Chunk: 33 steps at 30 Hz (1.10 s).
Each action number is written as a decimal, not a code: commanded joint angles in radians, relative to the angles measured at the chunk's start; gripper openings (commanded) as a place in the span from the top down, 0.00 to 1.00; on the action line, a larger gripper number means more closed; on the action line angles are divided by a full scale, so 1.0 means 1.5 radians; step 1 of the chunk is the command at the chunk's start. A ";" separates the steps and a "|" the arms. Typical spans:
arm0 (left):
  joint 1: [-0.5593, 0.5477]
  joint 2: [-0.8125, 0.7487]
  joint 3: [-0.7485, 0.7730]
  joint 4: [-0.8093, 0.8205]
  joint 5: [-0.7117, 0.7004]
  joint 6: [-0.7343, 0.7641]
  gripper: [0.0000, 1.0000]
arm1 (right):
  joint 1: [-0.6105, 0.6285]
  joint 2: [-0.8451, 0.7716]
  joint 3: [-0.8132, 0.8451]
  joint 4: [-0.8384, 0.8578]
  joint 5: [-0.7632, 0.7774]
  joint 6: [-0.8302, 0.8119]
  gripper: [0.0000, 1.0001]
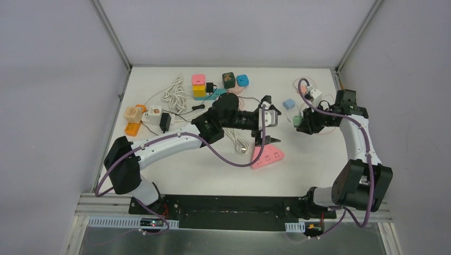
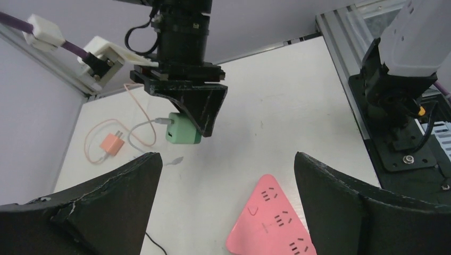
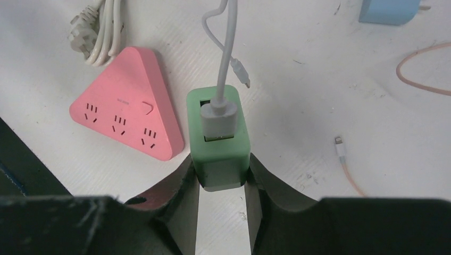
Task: Pull the plug off the socket
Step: Place the plug at the center of the board.
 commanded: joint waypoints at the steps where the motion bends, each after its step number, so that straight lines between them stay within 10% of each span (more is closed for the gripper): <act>1: 0.002 -0.032 -0.076 0.095 -0.002 -0.008 0.01 | -0.005 0.005 -0.021 0.052 0.036 0.028 1.00; 33: 0.003 -0.038 -0.054 0.046 -0.120 -0.125 0.01 | 0.000 0.157 -0.049 0.289 0.228 0.259 1.00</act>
